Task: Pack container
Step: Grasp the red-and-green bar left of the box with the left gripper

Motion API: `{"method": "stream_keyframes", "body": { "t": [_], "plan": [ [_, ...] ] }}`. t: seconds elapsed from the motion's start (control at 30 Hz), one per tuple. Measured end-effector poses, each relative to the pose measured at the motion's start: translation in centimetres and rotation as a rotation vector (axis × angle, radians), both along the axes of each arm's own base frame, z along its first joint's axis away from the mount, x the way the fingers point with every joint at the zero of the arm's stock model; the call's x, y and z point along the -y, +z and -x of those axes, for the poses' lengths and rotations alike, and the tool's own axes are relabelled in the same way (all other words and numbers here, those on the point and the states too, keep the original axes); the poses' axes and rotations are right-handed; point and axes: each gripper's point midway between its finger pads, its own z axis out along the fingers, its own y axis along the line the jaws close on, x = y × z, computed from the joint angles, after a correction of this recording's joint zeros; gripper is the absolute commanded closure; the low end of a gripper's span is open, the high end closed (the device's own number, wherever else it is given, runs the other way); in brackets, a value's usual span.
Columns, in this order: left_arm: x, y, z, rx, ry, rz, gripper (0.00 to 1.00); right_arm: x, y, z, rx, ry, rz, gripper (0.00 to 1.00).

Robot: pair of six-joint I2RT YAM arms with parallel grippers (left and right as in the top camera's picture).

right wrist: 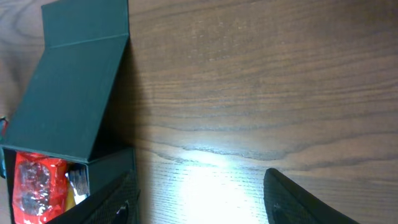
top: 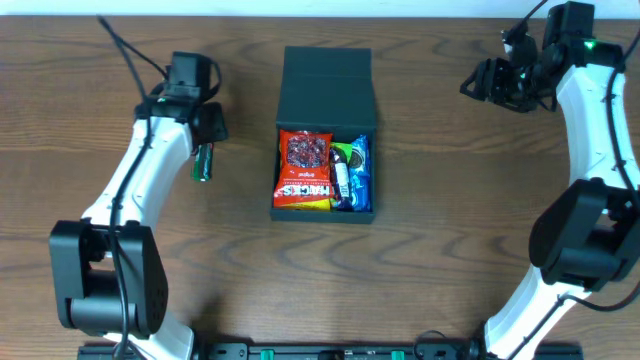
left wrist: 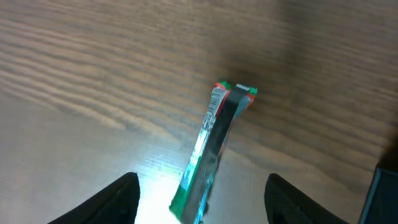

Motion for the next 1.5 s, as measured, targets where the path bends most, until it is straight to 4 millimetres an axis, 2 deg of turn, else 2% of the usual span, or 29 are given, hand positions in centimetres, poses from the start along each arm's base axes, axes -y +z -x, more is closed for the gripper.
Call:
{"method": "stream_keyframes", "body": {
  "t": [0.3,0.57,0.67,0.73,0.83,0.97,1.13,1.27,1.33,1.5],
  "plan": [
    [0.9,-5.8,-0.4,-0.109,-0.119,0.038,0.33,-0.1,-0.1,0.3,-0.013,0.000,-0.003,0.35],
    [0.2,-8.3,-1.0,-0.128,-0.121,0.038,0.34,-0.1,-0.2,0.4,-0.020,0.000,-0.004,0.35],
    [0.2,-9.6,-0.8,-0.156,-0.123,0.046,0.40,-0.1,-0.2,0.5,-0.021,0.000,-0.004,0.35],
    [0.3,-9.6,-1.0,-0.150,-0.123,0.050,0.45,-0.1,-0.2,0.5,-0.022,0.000,-0.004,0.34],
    [0.4,-9.6,-1.1,-0.145,-0.128,0.055,0.62,-0.1,-0.2,0.5,-0.021,0.000,-0.004,0.35],
    [0.4,-9.6,-1.1,-0.143,-0.133,0.053,0.78,-0.1,-0.2,0.5,-0.021,0.000,-0.004,0.34],
    [0.4,-9.7,-0.9,-0.151,-0.123,0.058,0.80,-0.1,-0.2,0.5,-0.021,0.000,-0.004,0.34],
    [0.5,-9.1,0.2,-0.215,-0.091,0.075,0.82,-0.1,-0.1,0.3,-0.016,0.000,-0.003,0.34],
    [0.7,-7.8,-0.1,-0.226,-0.084,0.090,0.82,0.0,-0.1,0.1,-0.007,0.000,-0.002,0.34],
    [2.9,-2.5,-3.3,-0.136,-0.089,0.147,0.81,0.1,0.1,-0.3,0.014,-0.006,0.005,0.33]
  ]
}}
